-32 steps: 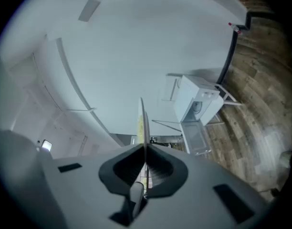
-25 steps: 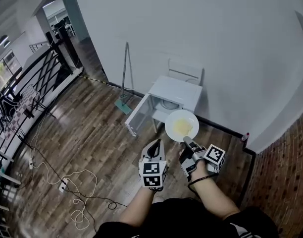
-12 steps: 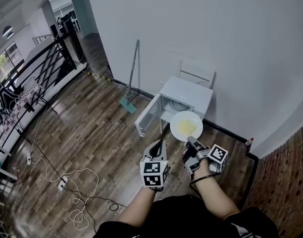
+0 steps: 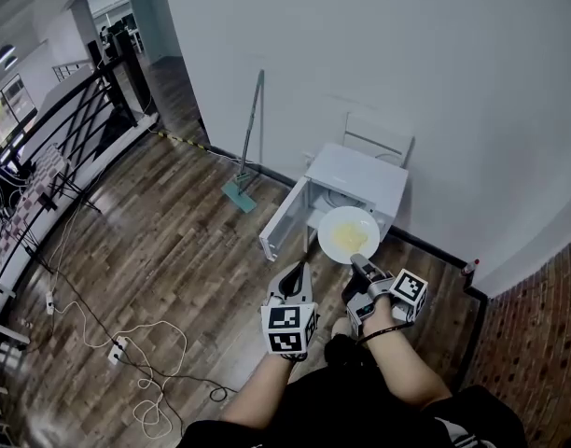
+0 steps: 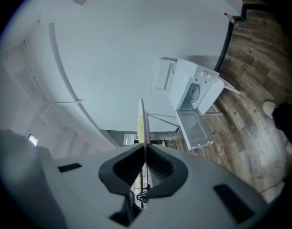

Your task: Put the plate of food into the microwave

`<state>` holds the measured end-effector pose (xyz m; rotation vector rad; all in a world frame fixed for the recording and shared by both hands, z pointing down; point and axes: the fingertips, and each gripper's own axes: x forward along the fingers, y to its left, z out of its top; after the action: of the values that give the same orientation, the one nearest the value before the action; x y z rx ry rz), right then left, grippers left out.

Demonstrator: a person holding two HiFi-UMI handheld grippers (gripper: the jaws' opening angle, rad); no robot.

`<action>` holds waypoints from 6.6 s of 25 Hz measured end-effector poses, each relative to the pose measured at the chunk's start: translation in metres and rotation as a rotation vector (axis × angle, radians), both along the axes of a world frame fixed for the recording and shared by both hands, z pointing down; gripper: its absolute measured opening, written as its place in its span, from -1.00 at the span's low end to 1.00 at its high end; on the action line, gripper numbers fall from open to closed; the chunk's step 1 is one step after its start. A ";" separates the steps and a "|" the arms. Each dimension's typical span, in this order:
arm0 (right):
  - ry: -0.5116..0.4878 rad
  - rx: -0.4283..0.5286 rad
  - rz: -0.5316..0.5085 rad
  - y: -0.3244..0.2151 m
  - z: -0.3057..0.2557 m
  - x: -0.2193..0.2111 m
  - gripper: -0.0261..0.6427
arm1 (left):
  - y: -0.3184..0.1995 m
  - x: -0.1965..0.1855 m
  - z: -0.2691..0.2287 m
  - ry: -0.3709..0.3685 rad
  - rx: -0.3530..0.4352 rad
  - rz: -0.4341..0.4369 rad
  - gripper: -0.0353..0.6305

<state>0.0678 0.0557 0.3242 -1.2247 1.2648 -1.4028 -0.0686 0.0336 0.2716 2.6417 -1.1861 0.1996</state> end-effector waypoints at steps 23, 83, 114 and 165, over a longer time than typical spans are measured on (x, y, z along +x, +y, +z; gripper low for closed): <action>-0.040 -0.059 -0.002 -0.268 0.072 0.139 -0.85 | -0.267 0.147 0.043 -0.072 -0.065 0.065 -0.90; 0.150 -0.207 0.449 -0.421 0.476 0.265 -0.84 | -0.321 0.174 0.474 0.063 -0.057 0.364 -0.90; 1.216 -0.493 0.266 -0.424 0.445 0.265 -0.08 | -0.299 0.180 0.492 0.059 -0.083 0.448 -0.90; 1.521 -0.131 0.376 -0.169 -0.133 0.035 -0.89 | -0.214 0.111 -0.062 0.057 0.102 0.514 -0.90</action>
<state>0.1030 -0.1134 0.1916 -2.6096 1.6618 -0.0566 0.0428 -0.1807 0.2095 2.9700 -0.4906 0.1522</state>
